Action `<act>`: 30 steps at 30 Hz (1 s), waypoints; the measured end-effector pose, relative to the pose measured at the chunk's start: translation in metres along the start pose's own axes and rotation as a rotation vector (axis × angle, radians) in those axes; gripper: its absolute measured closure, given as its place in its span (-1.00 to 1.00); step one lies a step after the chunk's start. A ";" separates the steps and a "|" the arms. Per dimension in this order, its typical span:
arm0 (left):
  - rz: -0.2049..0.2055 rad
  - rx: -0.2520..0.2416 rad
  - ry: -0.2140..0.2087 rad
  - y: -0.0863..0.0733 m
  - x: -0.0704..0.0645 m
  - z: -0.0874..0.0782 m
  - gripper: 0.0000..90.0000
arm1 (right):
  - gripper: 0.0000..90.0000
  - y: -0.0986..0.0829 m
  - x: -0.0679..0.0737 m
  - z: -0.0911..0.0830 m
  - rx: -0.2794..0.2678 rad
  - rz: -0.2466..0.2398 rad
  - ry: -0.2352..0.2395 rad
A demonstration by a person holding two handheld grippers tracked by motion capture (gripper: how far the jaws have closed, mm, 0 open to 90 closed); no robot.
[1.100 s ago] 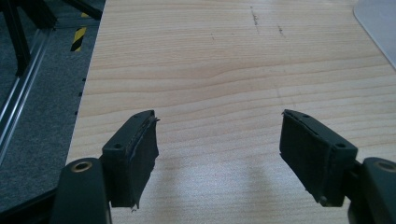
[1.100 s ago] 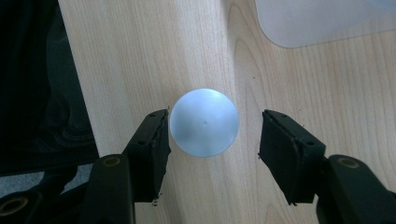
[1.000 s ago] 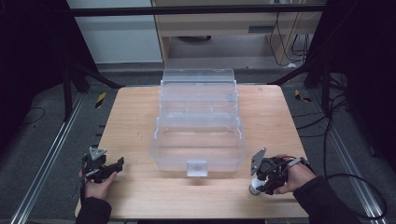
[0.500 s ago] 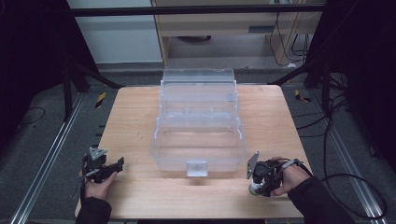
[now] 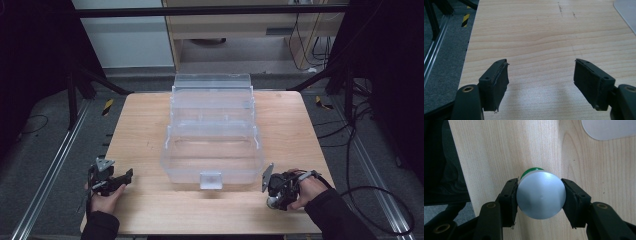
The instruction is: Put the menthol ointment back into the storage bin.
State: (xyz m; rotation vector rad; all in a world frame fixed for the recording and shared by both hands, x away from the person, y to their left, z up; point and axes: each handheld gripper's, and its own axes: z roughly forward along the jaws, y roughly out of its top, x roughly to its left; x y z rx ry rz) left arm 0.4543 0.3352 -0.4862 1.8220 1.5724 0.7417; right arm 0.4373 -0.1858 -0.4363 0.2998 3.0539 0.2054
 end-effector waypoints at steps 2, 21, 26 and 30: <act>0.000 0.000 0.001 0.000 0.000 0.000 -0.39 | 0.11 0.000 -0.001 0.000 -0.001 0.003 0.004; 0.000 0.001 0.001 0.000 0.000 0.000 -0.39 | 0.12 -0.002 -0.003 -0.021 -0.032 0.045 -0.007; 0.001 0.003 0.001 0.000 0.000 0.000 -0.39 | 0.12 -0.003 -0.007 -0.032 -0.044 0.053 -0.017; 0.000 0.004 0.002 0.000 0.000 0.001 -0.39 | 0.12 -0.003 -0.009 -0.043 -0.063 0.073 -0.025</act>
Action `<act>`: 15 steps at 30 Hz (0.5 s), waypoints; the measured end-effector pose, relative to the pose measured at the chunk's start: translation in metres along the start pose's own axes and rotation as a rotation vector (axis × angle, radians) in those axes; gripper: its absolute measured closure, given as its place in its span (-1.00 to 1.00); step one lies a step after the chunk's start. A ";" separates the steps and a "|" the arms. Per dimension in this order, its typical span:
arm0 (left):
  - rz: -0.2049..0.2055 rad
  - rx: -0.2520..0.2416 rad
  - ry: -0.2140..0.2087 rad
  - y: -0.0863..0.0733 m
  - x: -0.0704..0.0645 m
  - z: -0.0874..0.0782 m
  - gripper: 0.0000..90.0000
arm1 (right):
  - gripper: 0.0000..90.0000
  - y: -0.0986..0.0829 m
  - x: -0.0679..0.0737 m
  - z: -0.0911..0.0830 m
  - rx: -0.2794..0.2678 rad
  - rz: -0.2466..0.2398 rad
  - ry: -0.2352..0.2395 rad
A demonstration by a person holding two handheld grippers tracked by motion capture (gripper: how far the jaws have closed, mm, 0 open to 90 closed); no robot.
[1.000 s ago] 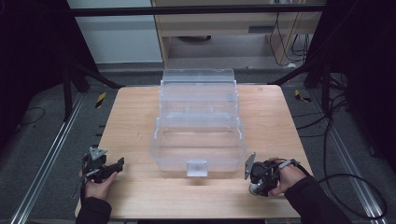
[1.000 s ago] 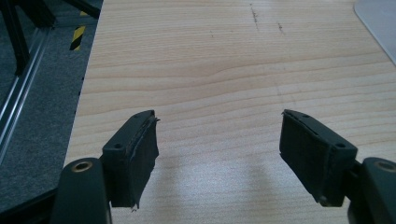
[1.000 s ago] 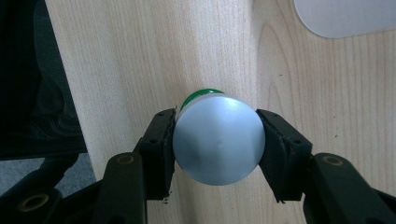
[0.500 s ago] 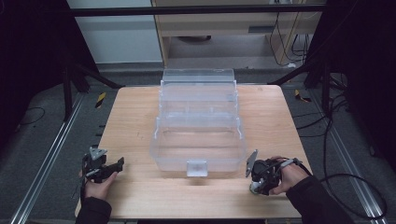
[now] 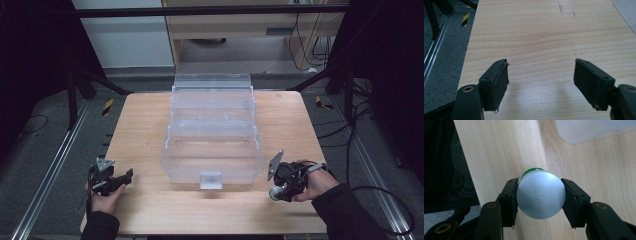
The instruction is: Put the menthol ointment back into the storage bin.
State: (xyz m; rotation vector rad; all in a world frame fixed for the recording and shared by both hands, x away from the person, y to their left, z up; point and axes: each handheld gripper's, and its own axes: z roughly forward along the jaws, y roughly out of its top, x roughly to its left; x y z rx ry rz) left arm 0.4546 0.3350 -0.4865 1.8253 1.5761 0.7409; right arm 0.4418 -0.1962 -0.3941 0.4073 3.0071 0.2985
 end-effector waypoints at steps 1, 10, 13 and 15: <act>-0.001 0.000 0.001 0.000 0.000 0.000 -0.39 | 0.12 0.000 -0.001 -0.002 -0.002 0.003 -0.004; -0.004 0.004 -0.001 0.000 0.000 0.002 -0.39 | 0.12 0.006 -0.008 -0.023 -0.033 0.028 -0.012; -0.004 0.003 -0.001 0.000 0.000 0.002 -0.39 | 0.12 0.009 -0.011 -0.029 -0.033 0.029 -0.014; -0.004 0.005 0.000 0.000 0.000 0.002 -0.39 | 0.12 0.010 -0.012 -0.031 -0.031 0.030 -0.011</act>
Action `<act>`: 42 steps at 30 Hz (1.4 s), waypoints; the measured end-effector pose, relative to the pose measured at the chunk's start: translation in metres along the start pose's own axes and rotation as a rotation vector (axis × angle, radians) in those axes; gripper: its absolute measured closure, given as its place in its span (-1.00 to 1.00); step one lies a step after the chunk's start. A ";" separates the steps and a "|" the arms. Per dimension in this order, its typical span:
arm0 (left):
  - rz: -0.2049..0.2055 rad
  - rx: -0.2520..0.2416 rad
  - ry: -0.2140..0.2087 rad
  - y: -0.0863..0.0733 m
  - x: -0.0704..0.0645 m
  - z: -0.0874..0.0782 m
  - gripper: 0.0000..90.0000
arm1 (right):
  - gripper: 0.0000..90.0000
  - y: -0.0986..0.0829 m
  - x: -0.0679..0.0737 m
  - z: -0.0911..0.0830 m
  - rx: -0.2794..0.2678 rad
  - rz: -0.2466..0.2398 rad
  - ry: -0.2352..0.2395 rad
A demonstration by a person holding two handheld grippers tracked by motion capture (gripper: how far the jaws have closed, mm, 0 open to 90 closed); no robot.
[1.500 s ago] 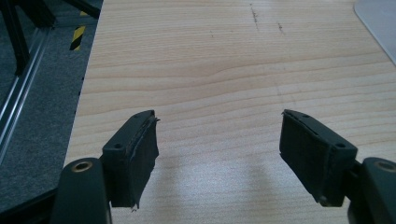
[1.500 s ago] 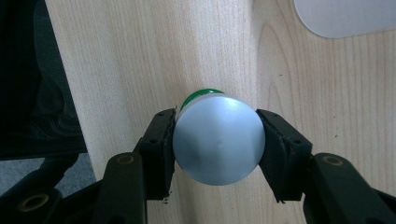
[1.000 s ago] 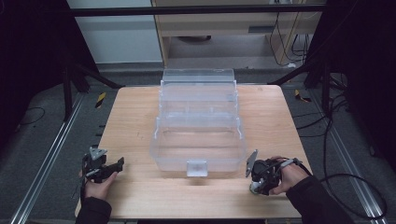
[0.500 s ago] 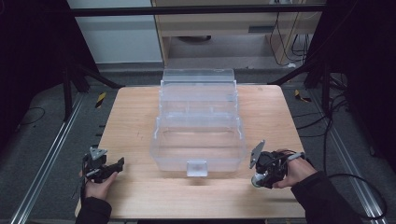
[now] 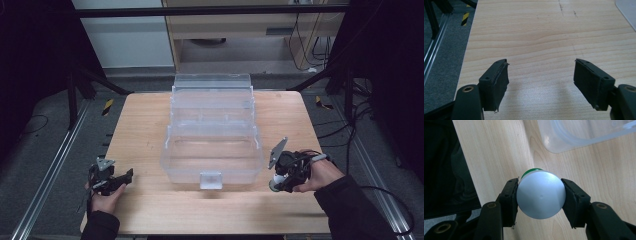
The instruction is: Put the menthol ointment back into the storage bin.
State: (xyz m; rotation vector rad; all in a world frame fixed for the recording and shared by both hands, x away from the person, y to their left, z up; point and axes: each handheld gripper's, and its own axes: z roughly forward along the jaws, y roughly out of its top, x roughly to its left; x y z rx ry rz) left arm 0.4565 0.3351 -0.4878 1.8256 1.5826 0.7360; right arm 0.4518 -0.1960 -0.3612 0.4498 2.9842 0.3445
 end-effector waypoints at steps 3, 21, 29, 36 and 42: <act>0.001 0.001 0.000 0.000 0.000 0.000 -0.39 | 0.12 0.003 -0.003 -0.008 -0.007 0.001 -0.007; 0.010 0.001 -0.001 0.000 0.000 0.000 -0.39 | 0.12 0.018 -0.015 -0.036 -0.035 0.013 -0.023; 0.010 0.004 -0.002 0.000 0.000 0.001 -0.39 | 0.12 0.027 -0.022 -0.046 -0.040 0.015 -0.030; 0.009 0.004 -0.003 0.000 0.000 0.001 -0.39 | 0.12 0.038 -0.027 -0.051 -0.048 0.017 -0.029; 0.009 0.004 -0.003 0.000 0.000 0.001 -0.39 | 0.12 0.047 -0.031 -0.051 -0.046 0.011 -0.022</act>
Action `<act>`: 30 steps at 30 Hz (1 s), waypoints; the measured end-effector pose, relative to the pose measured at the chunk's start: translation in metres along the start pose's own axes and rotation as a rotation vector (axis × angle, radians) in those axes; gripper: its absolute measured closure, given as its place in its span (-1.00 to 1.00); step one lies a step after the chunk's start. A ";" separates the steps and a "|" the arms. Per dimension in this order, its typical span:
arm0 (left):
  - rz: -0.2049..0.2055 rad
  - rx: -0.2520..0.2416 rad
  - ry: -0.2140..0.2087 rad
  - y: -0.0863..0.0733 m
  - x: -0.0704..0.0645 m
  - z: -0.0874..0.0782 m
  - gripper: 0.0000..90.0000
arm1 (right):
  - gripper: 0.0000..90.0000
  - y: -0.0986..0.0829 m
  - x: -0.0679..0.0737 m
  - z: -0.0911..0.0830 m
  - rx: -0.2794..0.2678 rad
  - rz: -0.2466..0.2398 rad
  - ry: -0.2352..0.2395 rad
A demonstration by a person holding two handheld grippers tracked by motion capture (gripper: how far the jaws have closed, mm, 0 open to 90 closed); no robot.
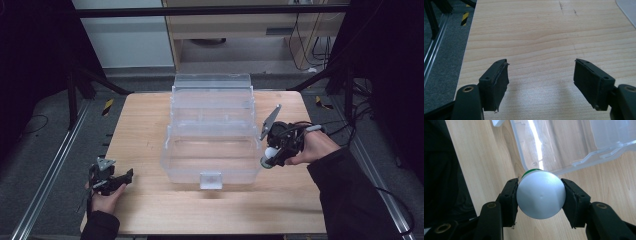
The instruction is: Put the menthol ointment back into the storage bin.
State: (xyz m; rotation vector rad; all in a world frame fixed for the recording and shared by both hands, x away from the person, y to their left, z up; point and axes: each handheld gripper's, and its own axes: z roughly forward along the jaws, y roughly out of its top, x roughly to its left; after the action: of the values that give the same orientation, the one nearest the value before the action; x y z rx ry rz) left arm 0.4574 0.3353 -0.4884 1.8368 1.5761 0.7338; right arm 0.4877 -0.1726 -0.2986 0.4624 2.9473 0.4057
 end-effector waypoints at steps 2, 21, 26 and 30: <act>-0.001 -0.002 0.000 0.000 0.000 0.000 -0.39 | 0.12 0.003 -0.002 0.001 -0.001 -0.001 0.000; 0.000 -0.005 -0.001 0.001 0.000 0.000 -0.39 | 0.12 0.028 -0.018 0.024 -0.025 -0.010 -0.004; -0.003 -0.007 -0.002 0.001 0.001 0.000 -0.39 | 0.12 0.033 -0.021 0.035 -0.027 -0.010 0.000; -0.003 -0.007 -0.002 0.001 0.001 -0.001 -0.39 | 0.12 0.037 -0.022 0.043 -0.021 -0.017 0.006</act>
State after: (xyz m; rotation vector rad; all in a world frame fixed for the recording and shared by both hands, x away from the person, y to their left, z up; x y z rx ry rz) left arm 0.4575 0.3361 -0.4875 1.8295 1.5724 0.7353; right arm 0.5259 -0.1350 -0.3274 0.4337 2.9470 0.4368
